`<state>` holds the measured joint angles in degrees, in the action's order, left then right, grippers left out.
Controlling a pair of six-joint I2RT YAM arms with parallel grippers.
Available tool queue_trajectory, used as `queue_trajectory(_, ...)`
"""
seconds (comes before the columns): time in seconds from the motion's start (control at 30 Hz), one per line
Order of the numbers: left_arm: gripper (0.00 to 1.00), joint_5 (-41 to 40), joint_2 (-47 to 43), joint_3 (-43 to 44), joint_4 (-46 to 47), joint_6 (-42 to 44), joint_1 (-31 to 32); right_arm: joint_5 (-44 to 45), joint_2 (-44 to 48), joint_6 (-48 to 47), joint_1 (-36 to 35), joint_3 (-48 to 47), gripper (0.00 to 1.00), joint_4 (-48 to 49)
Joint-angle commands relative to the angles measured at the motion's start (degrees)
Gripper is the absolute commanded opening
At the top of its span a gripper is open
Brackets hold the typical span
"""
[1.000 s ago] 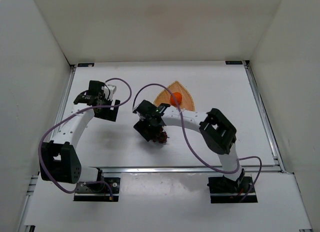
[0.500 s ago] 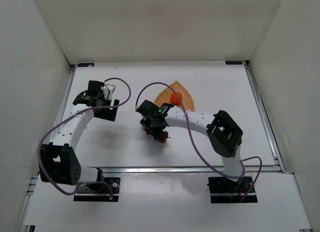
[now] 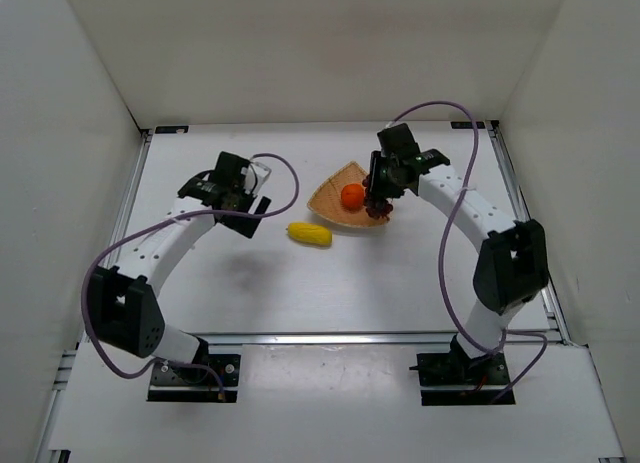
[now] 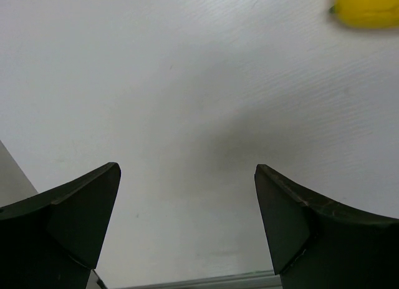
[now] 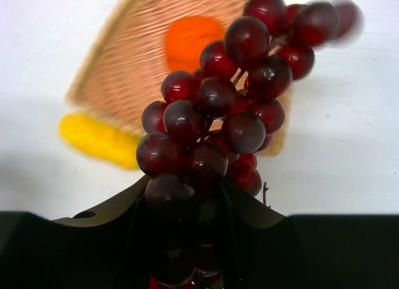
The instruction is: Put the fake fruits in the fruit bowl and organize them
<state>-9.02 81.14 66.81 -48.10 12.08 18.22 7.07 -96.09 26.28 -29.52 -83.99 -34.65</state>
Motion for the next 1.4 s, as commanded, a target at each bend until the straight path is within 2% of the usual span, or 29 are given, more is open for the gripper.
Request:
queue_trajectory(0.0, 1.0, -3.5, 1.9, 5.3, 0.5, 2.9, 5.7, -3.2, -5.4, 2.5, 3.4, -5.4, 0.09, -0.1)
queue_trajectory(0.17, 1.0, -4.0, 8.5, 9.7, 0.5, 4.0, 14.8, -6.4, -14.7, 1.8, 6.1, -10.9, 0.16, -3.7)
queue_trajectory(0.2, 1.0, -4.0, 9.4, 10.2, 0.5, 4.0, 15.9, -6.4, -16.2, 1.8, 6.1, -11.5, 0.24, -4.2)
queue_trajectory(0.33, 1.0, -4.5, 13.6, 11.5, 1.3, 4.6, 19.7, -8.7, -16.9, 0.0, 6.1, -11.5, 0.42, -4.2)
queue_trajectory(0.43, 1.0, -4.5, 16.8, 12.6, 2.6, 5.2, 21.2, -9.3, -16.9, -0.5, 6.1, -11.5, 0.67, -4.8)
queue_trajectory(0.47, 1.0, -4.5, 18.4, 13.9, 3.3, 5.2, 22.0, -9.9, -15.9, -1.1, 6.1, -10.9, 0.82, -4.8)
queue_trajectory(0.53, 1.0, -4.5, 19.9, 14.4, 3.9, 5.2, 22.6, -9.9, -14.5, -1.1, 6.1, -9.7, 0.99, -4.8)
queue_trajectory(0.83, 1.0, 0.7, 27.2, 18.3, 5.7, 6.8, 23.2, -7.2, -4.4, -0.5, 8.0, -6.5, 1.0, -4.8)
queue_trajectory(1.1, 0.98, 0.8, 33.6, 20.3, 6.8, 6.8, 23.2, -7.2, 0.5, 0.6, 11.5, -3.7, 1.0, -4.8)
queue_trajectory(1.2, 0.83, 0.8, 34.3, 20.0, 6.8, 6.8, 22.7, -7.2, 2.1, 0.6, 12.1, -2.4, 1.0, -4.8)
queue_trajectory(1.23, 0.72, 0.8, 33.6, 19.4, 6.8, 6.8, 22.7, -6.6, 3.3, 1.1, 12.1, -2.4, 1.0, -4.8)
queue_trajectory(1.33, 0.56, 1.4, 30.0, 16.3, 6.8, 6.8, 22.7, -6.6, 4.5, 1.1, 12.6, -1.0, 1.0, -4.8)
queue_trajectory(1.37, 0.45, 1.4, 29.0, 15.0, 6.8, 6.8, 22.7, -6.6, 4.5, 1.1, 12.6, -0.4, 1.0, -4.8)
